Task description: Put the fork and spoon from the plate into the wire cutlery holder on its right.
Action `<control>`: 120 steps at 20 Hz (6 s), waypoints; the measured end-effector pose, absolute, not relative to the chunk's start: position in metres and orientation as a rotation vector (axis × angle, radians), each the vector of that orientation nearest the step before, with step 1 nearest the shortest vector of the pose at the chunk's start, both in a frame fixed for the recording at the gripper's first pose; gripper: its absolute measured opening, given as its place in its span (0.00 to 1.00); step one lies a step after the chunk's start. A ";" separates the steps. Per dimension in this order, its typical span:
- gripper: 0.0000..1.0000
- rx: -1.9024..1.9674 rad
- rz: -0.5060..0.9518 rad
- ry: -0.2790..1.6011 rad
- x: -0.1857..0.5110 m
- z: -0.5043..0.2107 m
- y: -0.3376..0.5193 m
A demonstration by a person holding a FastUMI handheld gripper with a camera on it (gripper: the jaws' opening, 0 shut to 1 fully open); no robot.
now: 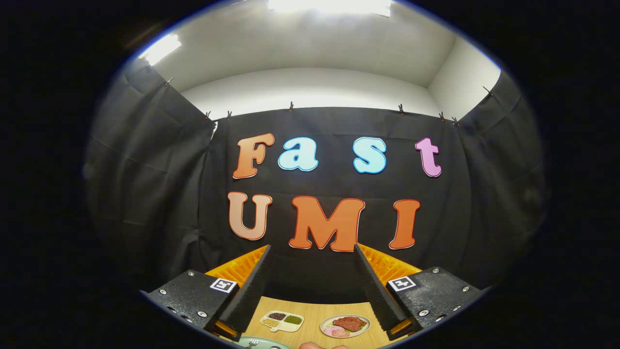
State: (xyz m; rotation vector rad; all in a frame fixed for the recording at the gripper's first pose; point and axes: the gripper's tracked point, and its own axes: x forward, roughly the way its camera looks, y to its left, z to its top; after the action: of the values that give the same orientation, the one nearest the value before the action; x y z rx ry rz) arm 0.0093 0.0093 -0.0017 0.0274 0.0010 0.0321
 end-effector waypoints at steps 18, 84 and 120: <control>0.98 0.055 0.205 0.650 0.005 -0.195 0.085; 0.04 0.100 0.040 1.317 -0.130 -0.378 0.008; 0.10 0.081 -0.132 1.411 -0.196 -0.375 -0.121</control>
State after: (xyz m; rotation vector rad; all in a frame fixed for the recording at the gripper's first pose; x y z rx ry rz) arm -0.1958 -0.1211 -0.3752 0.0809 1.4110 -0.1320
